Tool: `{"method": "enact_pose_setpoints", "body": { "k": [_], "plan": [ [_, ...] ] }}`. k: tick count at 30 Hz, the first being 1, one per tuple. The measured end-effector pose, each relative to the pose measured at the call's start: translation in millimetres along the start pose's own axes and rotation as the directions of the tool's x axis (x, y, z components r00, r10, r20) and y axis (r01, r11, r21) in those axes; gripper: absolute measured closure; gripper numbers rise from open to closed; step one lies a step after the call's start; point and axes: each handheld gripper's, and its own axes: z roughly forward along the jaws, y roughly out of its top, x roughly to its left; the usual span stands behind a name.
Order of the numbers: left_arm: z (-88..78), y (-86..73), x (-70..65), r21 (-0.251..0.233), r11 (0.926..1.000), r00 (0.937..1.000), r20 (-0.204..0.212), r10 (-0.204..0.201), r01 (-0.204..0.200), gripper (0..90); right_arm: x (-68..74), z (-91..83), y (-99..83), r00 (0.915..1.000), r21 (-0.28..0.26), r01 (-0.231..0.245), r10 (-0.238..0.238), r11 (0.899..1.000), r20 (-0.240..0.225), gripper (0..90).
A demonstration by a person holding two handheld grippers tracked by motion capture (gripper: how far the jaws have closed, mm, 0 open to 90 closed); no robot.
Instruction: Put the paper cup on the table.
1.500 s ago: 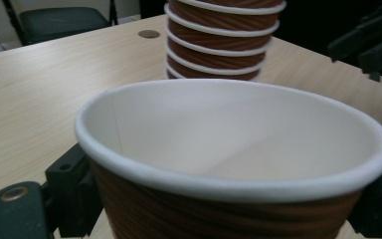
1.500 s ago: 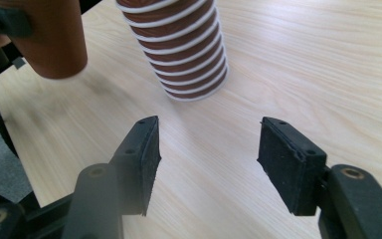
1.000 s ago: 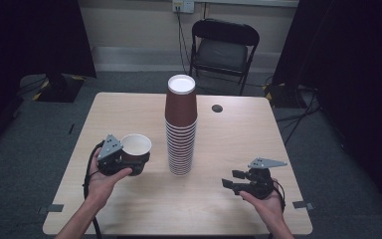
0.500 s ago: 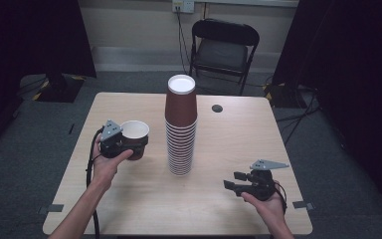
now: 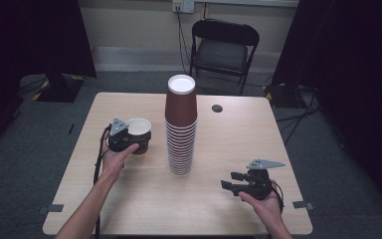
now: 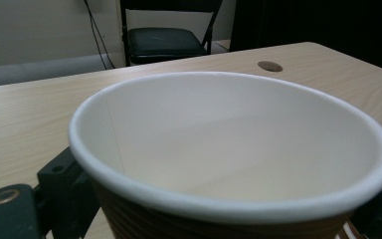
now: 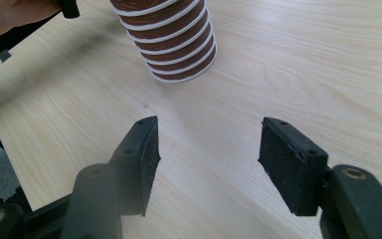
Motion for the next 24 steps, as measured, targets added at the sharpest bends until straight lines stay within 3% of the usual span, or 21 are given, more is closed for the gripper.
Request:
{"method": "enact_pose_setpoints", "body": {
  "k": [4, 11, 15, 19, 23, 24],
  "plan": [
    [3.3, -2.4, -0.2, 0.022, 0.9994, 0.9996, -0.007, 0.028, -0.028, 8.2, -0.4, -0.4, -0.6, 1.0000, 0.003, -0.003, 0.003, 1.000, 0.002, 41.2],
    [5.3, -6.3, 1.3, 0.045, 0.9989, 0.9998, 0.006, 0.017, -0.017, 8.1, -0.5, -1.5, -0.3, 1.0000, -0.003, -0.007, 0.007, 1.000, -0.001, 41.6],
    [4.7, -5.4, -3.4, 0.065, 0.9971, 0.9991, 0.014, 0.039, -0.040, 8.1, -0.3, -1.7, 0.7, 1.0000, -0.003, -0.007, 0.007, 1.000, -0.001, 41.7],
    [5.1, -6.2, -5.7, 0.083, 0.9962, 0.9992, 0.032, 0.023, -0.026, 8.0, 0.1, -2.2, 0.7, 1.0000, -0.014, -0.004, 0.004, 1.000, -0.008, 41.1],
    [5.8, -8.1, -4.8, 0.103, 0.9937, 0.9987, 0.033, 0.039, -0.043, 8.7, 0.6, -3.7, 0.4, 1.0000, -0.019, -0.004, 0.003, 1.000, -0.009, 41.1],
    [4.9, -8.2, -5.0, 0.113, 0.9918, 0.9980, 0.019, 0.059, -0.061, 9.0, 0.3, -4.2, 0.3, 1.0000, -0.020, -0.004, 0.004, 1.000, -0.007, 41.2]
  ]
}}
